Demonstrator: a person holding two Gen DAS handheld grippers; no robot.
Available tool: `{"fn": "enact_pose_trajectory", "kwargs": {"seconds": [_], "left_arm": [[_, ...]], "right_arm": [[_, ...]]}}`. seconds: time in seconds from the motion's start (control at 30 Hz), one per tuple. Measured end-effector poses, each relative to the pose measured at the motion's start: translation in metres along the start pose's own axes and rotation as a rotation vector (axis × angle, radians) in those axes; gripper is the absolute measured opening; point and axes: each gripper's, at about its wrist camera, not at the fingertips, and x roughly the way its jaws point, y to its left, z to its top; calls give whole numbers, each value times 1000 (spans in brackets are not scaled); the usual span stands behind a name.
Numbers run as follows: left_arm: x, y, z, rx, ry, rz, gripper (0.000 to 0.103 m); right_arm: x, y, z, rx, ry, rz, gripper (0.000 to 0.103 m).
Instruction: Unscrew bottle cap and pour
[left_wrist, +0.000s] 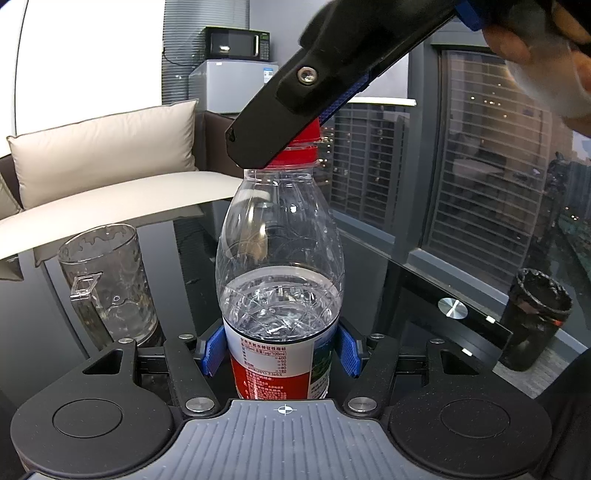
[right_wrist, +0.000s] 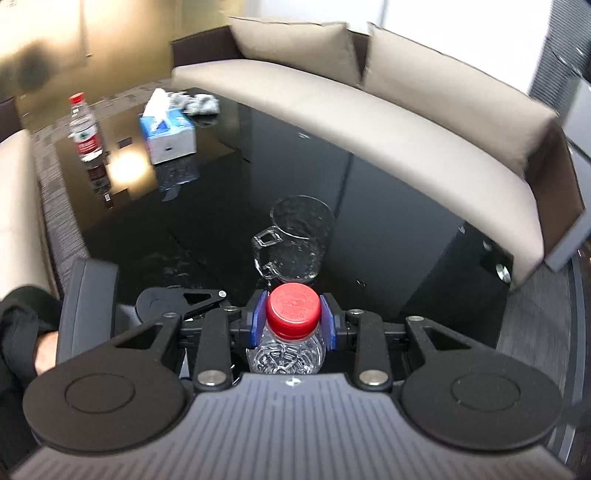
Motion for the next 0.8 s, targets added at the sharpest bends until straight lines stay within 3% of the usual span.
{"fn": "enact_pose_trajectory", "kwargs": {"seconds": [0.1, 0.4, 0.7, 0.8], "left_arm": [[1, -1, 0, 6, -2, 1, 56], [1, -1, 1, 2, -3, -1, 56], [2, -2, 0, 3, -8, 4, 56], [2, -2, 1, 3, -8, 3, 56]], "right_arm": [[0, -8, -4, -21, -18, 33, 32], [-7, 1, -37, 120, -252, -52, 33], [0, 24, -66, 210, -439, -207, 33], [6, 34, -73, 181, -488, -261, 33]]}}
